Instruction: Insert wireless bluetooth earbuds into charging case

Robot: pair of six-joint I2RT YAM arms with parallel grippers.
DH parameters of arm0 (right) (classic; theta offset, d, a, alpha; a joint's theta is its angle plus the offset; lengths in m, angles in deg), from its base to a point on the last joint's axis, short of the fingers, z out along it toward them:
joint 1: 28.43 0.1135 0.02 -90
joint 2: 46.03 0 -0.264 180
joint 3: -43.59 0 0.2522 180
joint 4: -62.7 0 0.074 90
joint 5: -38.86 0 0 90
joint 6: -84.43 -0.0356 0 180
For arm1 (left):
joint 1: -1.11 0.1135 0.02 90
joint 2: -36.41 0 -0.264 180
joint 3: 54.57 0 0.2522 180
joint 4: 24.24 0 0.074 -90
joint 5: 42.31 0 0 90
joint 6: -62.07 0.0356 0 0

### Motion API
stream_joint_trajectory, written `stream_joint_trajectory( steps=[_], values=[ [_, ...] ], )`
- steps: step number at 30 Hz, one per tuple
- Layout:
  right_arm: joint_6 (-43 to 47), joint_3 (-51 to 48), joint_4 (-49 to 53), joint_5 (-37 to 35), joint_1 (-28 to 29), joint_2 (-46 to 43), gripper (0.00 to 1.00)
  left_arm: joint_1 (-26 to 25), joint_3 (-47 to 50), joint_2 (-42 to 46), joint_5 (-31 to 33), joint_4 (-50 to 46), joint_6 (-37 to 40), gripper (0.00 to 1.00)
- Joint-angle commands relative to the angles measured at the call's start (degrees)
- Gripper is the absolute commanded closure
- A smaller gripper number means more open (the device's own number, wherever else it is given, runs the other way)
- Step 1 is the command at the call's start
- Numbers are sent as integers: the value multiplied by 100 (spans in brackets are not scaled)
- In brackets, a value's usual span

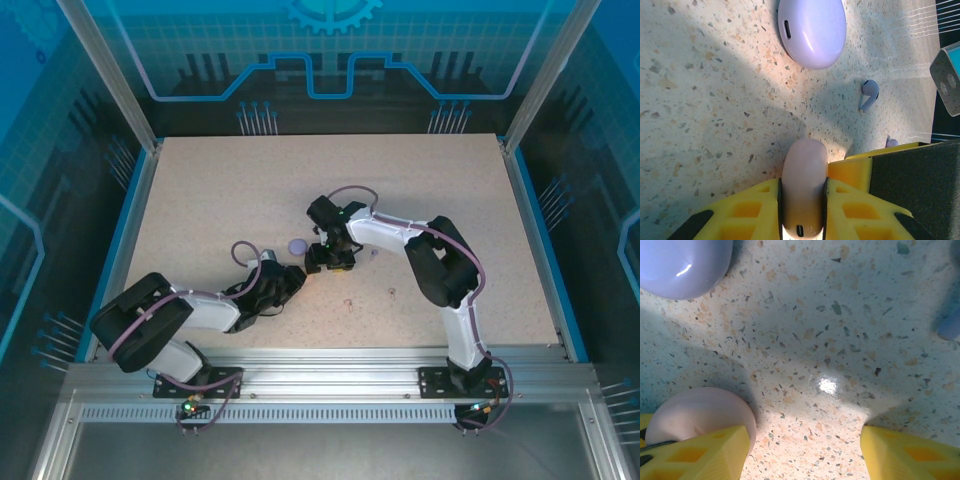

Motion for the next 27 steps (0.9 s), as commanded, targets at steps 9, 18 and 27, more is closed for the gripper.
stream_joint_trajectory(
  steps=[9,18,27],
  values=[
    [-127,70,104,384,-234,-415,32,-52,252,469,274,-645,235,95],
    [-170,-61,-123,637,-564,-1101,29,383,175,1021,-572,-664,1645,100],
    [-197,-996,-1197,1441,-889,-1498,27,1261,-68,879,-2521,-113,2348,100]
  ],
)
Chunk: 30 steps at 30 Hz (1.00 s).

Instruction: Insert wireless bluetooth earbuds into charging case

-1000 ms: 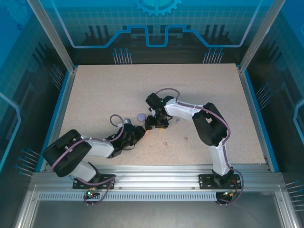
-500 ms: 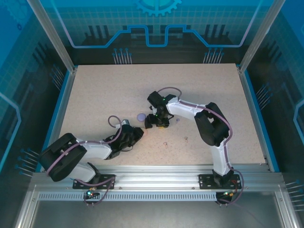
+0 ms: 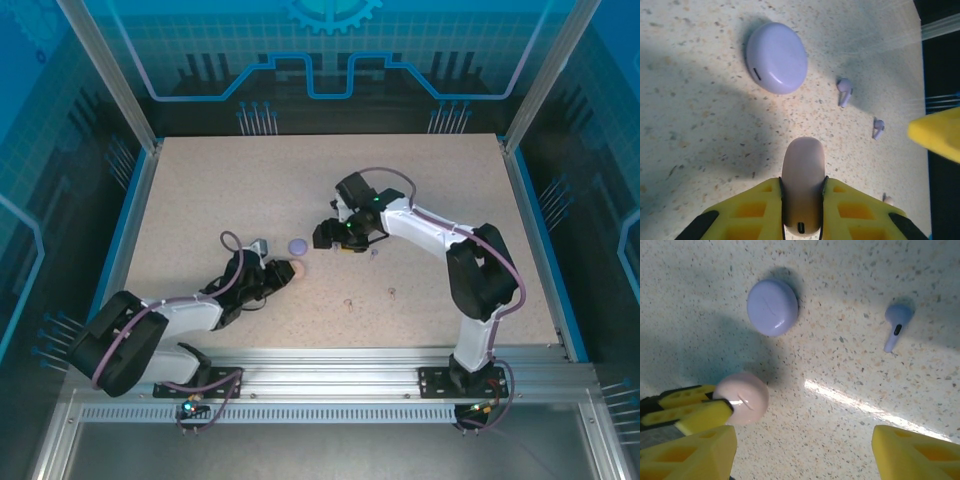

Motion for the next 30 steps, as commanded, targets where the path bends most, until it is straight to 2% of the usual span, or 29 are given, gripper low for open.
stream_joint_trajectory(
  steps=[1,5,8,17,30],
  values=[
    [-70,-426,-648,701,-162,-254,27,126,-306,-44,-1047,283,504,100],
    [-24,-899,-1269,1124,-251,-503,26,136,-731,-48,-1554,-66,795,100],
    [117,-1096,-1489,1258,-253,-638,26,138,-935,-66,-1693,-236,888,100],
    [263,-1368,-1691,1361,-263,-916,26,151,-1038,-96,-1683,-284,920,100],
    [287,-1614,-1752,1498,-236,-857,26,157,-1071,-87,-1587,-296,920,100]
  ],
)
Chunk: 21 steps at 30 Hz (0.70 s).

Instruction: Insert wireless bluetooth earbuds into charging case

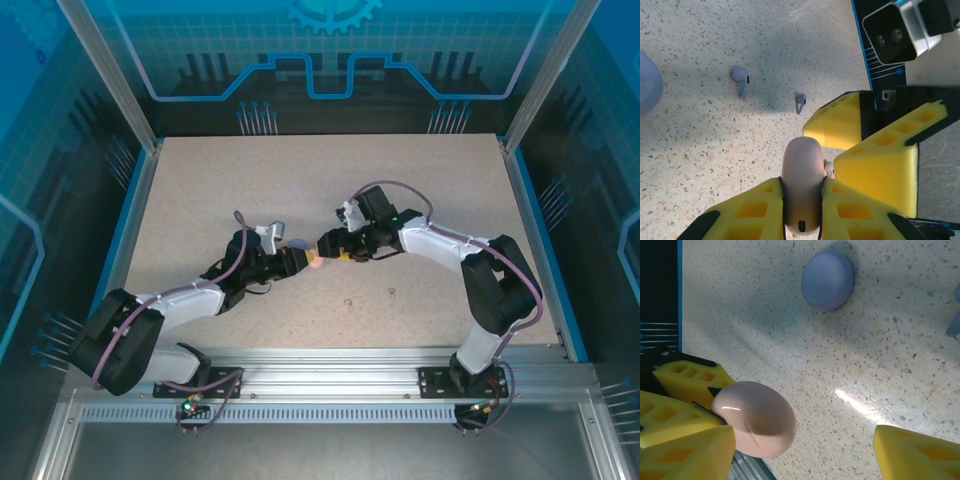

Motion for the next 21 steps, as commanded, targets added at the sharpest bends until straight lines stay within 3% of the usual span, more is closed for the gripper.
stream_joint_trajectory(
  steps=[1,21],
  values=[
    [104,-86,-68,184,17,-51,26,37,-192,-46,-76,-10,155,100],
    [114,-343,-104,-89,-311,374,28,29,-234,234,-72,8,107,100]
  ],
)
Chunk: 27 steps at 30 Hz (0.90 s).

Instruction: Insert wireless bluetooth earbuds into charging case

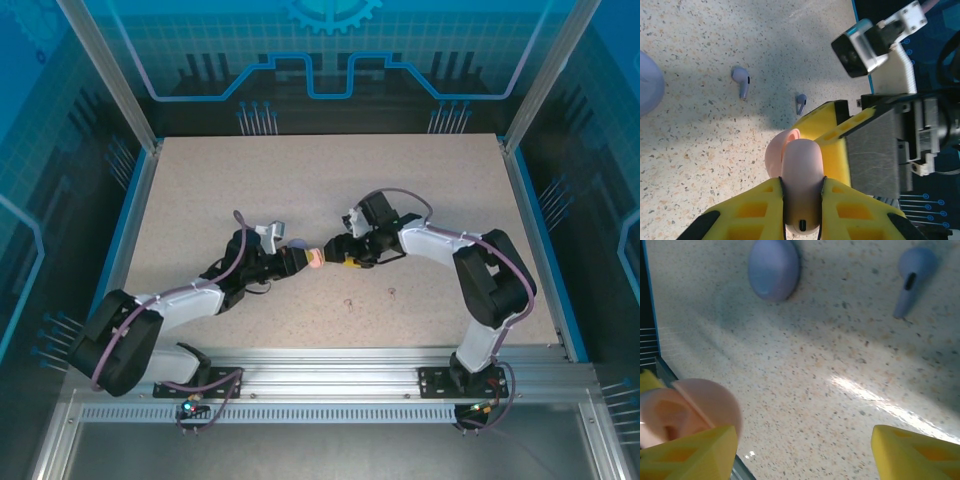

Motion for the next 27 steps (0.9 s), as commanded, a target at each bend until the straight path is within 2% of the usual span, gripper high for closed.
stream_joint_trajectory(
  steps=[1,7,15,27],
  values=[
    [119,-59,-6,26,-111,64,28,26,-197,196,-58,80,113,100],
    [111,-114,20,184,-209,-253,28,26,-178,200,-13,123,92,100],
    [31,-534,-484,1002,-343,-883,32,27,-239,199,-39,141,61,100],
    [41,-267,-587,1109,-41,-361,39,28,-306,165,-64,156,2,100]
  ],
)
